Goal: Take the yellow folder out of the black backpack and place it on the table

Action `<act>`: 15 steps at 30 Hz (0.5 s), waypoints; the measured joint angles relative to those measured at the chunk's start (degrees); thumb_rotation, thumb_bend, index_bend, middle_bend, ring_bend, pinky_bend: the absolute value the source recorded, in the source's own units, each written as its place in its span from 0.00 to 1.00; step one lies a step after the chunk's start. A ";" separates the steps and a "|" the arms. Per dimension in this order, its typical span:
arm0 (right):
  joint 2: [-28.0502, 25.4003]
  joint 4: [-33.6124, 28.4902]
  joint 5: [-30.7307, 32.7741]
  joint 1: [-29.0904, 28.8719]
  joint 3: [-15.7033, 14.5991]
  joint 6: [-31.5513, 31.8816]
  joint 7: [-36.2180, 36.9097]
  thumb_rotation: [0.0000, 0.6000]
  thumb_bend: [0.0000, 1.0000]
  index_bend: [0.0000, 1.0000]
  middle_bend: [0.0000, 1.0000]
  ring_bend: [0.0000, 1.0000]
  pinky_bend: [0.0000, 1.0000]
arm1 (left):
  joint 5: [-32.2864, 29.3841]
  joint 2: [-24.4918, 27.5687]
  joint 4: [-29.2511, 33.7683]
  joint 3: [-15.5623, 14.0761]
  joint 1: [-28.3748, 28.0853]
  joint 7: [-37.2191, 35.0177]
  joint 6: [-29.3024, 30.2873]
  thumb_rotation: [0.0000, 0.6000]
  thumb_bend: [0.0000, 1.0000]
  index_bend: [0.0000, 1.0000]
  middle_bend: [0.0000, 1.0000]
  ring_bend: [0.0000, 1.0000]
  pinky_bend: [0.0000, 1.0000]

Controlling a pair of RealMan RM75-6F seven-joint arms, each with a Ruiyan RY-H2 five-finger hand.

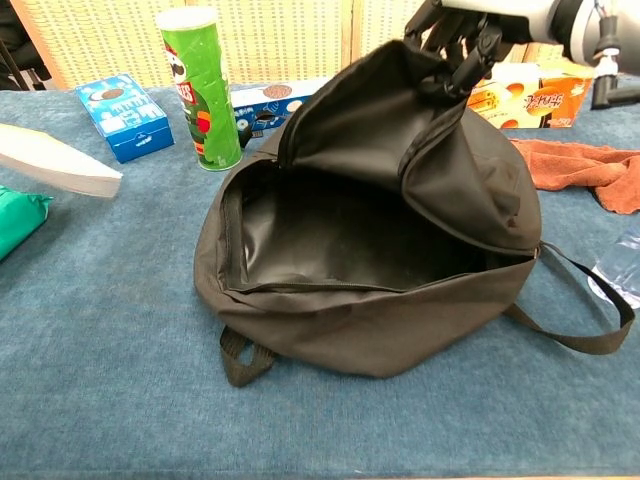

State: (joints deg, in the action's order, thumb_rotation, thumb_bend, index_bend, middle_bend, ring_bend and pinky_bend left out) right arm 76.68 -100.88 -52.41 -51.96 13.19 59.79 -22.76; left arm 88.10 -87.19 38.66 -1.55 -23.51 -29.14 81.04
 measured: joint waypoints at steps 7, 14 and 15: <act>-1.19 -2.70 -2.29 0.67 -1.39 -3.29 2.53 1.00 0.00 0.29 0.17 0.14 0.28 | -0.44 6.69 11.36 -1.29 1.10 1.95 -3.31 1.00 0.75 0.00 0.00 0.00 0.01; -7.64 -10.52 -5.40 1.07 -4.24 -9.89 4.42 1.00 0.00 0.16 0.00 0.00 0.16 | -0.77 17.63 29.46 -2.71 2.54 5.00 -5.50 1.00 0.73 0.00 0.00 0.00 0.00; -8.34 -11.22 -6.19 1.21 -4.61 -10.24 4.57 1.00 0.00 0.16 0.00 0.00 0.15 | -0.74 19.49 32.04 -2.87 2.84 5.16 -5.65 1.00 0.73 0.00 0.00 0.00 0.00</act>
State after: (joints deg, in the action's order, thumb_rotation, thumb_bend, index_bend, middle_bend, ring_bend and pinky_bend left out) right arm 68.34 -112.10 -58.59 -50.75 8.57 49.55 -18.19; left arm 87.36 -67.70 70.70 -4.42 -20.67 -23.97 75.39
